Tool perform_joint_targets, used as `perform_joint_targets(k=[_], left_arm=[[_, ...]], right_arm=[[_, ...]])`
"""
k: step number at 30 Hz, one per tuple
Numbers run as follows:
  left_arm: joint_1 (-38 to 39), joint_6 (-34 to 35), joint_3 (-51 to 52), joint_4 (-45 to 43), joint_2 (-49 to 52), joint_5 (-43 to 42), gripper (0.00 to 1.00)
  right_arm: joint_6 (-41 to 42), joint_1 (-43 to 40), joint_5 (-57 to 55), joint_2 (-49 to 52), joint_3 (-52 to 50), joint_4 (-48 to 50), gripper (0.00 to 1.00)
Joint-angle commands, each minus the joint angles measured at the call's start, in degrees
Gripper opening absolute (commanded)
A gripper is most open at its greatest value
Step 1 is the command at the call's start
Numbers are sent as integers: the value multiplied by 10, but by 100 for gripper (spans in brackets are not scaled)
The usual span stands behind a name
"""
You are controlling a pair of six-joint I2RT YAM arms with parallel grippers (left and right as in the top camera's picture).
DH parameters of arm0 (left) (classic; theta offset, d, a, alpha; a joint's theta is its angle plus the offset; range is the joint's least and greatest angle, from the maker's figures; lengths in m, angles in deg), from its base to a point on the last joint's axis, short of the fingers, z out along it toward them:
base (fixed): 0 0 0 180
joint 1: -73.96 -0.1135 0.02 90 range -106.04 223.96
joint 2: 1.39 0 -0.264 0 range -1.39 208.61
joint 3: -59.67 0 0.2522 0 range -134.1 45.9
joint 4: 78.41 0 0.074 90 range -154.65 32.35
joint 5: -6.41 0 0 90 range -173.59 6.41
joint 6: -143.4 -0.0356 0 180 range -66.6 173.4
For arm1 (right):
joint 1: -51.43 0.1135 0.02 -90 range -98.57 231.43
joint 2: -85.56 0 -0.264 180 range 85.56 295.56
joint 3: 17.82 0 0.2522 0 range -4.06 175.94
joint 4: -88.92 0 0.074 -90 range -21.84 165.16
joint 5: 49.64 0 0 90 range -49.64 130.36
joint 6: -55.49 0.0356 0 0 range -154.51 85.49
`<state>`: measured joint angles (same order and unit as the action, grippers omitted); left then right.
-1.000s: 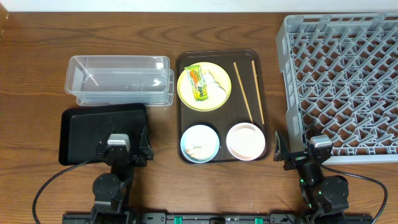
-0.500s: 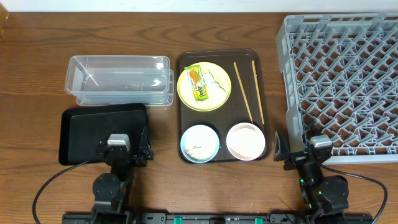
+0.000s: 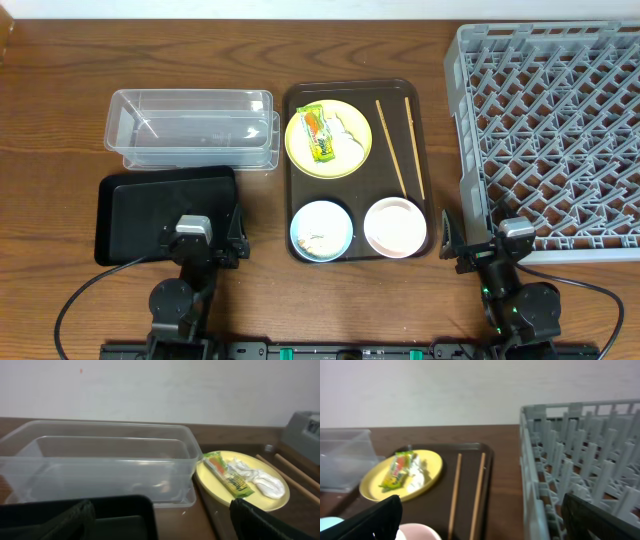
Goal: Sort waste into correct bins and load items into the dishwasher rack
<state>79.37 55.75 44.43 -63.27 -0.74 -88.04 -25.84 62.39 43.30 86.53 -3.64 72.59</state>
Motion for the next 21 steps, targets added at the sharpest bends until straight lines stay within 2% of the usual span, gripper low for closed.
perform_joint_targets(k=[1, 5, 8, 14, 21], left_arm=[[-2, 41, 12, -42, 0, -54, 89], [-2, 96, -17, -111, 1, -65, 89], [-2, 133, -71, -92, 24, -71, 89], [-2, 144, -242, 45, 176, -145, 89], [-2, 138, -495, 296, 432, -220, 89]], right_arm=[[36, -4, 66, -4, 8, 23, 99], [37, -4, 86, 2, 60, 6, 99], [37, -4, 87, 25, 119, -36, 99], [37, -4, 87, 165, 268, -142, 99], [15, -4, 87, 403, 487, -341, 99]])
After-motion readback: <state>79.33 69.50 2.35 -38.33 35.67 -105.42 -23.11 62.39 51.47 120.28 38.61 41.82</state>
